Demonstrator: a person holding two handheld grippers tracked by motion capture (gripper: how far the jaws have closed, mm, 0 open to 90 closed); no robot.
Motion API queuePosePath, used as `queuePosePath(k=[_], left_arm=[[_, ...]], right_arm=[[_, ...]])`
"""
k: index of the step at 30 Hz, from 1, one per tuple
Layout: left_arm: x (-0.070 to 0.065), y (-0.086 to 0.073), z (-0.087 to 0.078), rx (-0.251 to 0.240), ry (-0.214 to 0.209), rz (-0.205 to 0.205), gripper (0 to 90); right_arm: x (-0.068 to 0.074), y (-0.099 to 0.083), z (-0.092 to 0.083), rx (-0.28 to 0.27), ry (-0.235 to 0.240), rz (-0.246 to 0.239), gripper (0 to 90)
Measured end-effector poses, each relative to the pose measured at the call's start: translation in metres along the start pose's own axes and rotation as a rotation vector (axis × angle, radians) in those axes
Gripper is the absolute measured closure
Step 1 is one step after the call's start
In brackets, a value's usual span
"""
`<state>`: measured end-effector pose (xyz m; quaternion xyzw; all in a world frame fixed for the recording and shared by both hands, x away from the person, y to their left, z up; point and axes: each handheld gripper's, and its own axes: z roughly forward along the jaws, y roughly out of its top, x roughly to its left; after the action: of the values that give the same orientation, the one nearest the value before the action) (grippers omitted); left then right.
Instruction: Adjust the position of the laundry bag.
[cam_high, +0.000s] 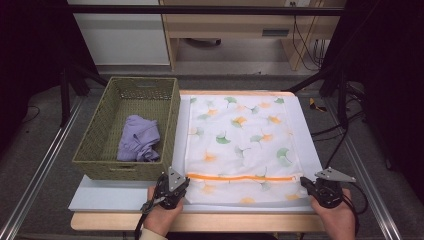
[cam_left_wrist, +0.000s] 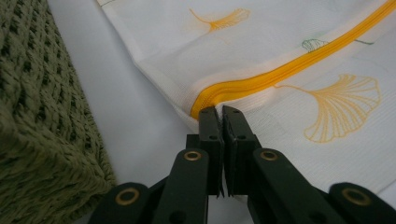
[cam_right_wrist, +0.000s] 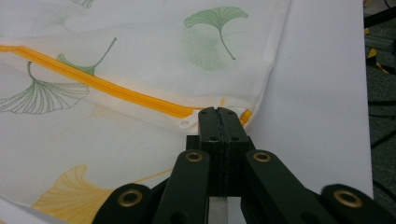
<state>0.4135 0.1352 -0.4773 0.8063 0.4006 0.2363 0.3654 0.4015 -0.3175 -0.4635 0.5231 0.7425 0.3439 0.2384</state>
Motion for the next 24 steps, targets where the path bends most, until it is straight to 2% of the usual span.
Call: queuePosePath(k=[7, 9, 10, 13, 16, 17, 18, 19, 22, 24], left_arm=[[0.000, -0.001, 0.005, 0.013, 0.005, 0.004, 85.9], [0.000, 0.000, 0.003, 0.001, 0.013, -0.003, 76.0], [-0.001, 0.001, 0.002, -0.009, 0.013, -0.009, 76.0], [-0.005, 0.005, -0.004, -0.045, 0.017, -0.001, 66.9], [-0.010, 0.009, -0.006, -0.087, 0.010, 0.009, 53.7], [-0.011, 0.010, -0.006, -0.099, 0.008, 0.013, 46.6], [-0.012, 0.011, -0.007, -0.108, 0.005, 0.015, 46.6], [-0.012, 0.012, -0.007, -0.115, 0.005, 0.013, 44.5], [-0.012, 0.014, -0.009, -0.156, -0.002, -0.013, 34.8], [-0.012, 0.015, -0.009, -0.177, -0.023, -0.018, 26.5]], right_arm=[[0.003, 0.000, 0.002, 0.007, 0.009, -0.003, 90.0], [0.002, -0.001, 0.002, 0.010, 0.012, -0.008, 89.3], [0.002, -0.001, 0.002, 0.009, 0.013, -0.005, 87.7], [0.000, -0.001, 0.000, -0.021, 0.016, -0.003, 75.1], [-0.001, 0.001, -0.002, -0.063, 0.011, 0.025, 58.6], [-0.002, 0.003, -0.003, -0.087, -0.004, 0.027, 49.9], [-0.002, 0.003, -0.003, -0.087, -0.004, 0.027, 49.9], [-0.002, 0.003, -0.003, -0.102, -0.017, 0.024, 46.0], [-0.003, 0.004, -0.004, -0.124, -0.037, 0.037, 34.6], [-0.005, 0.005, -0.004, -0.143, -0.056, 0.039, 26.5]])
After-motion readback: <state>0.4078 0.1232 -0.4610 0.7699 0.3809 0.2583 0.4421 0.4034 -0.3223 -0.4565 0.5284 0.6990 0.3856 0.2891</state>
